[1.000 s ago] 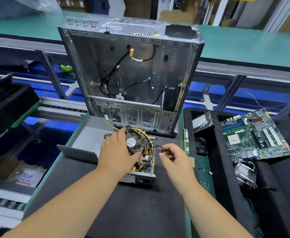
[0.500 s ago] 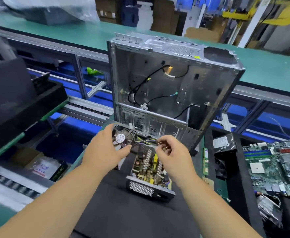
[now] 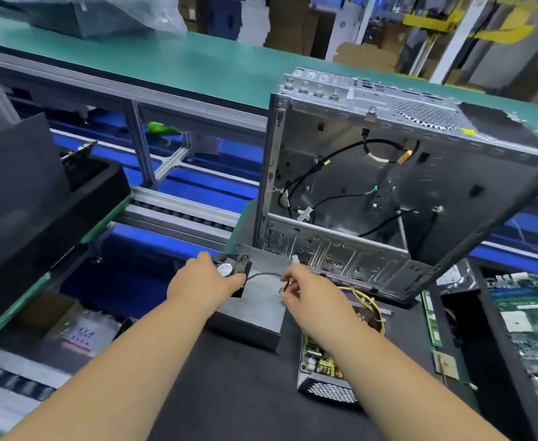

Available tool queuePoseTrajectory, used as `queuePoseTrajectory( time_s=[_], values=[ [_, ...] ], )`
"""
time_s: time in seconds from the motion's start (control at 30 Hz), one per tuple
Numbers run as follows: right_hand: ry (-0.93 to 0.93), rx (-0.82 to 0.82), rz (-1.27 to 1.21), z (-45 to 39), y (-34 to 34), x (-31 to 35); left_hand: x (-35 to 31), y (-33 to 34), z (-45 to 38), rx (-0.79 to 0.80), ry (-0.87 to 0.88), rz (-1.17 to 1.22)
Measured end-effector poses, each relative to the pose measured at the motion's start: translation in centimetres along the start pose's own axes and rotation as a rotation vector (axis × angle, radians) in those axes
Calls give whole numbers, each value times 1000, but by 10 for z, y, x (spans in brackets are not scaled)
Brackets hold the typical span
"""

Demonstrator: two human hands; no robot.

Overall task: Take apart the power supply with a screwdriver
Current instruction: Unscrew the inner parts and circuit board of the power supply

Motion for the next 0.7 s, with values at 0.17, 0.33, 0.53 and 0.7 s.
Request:
queuePoseTrajectory(
  time_s=[0.17, 0.33, 0.53, 0.7],
  values=[
    [109, 0, 93, 11, -3, -24, -1, 38, -14, 194, 40, -145],
    [228, -78, 80, 24, -23, -55, -8, 54, -12, 283, 125, -281],
    [293, -107, 53, 36, -28, -70, -9, 58, -9, 350, 174, -364],
    [297, -114, 24, 43, -28, -68, -29, 58, -10, 411, 445, -477]
  ],
)
Point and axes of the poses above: each hand's wrist, its own z-axis away from the middle knuckle, its own y-axis out of the palm, x = y × z, the point moved 9 cm from there along -z, towards the middle knuckle, and after that the axes turned 5 degrees about -x, right-handed, at the moved point
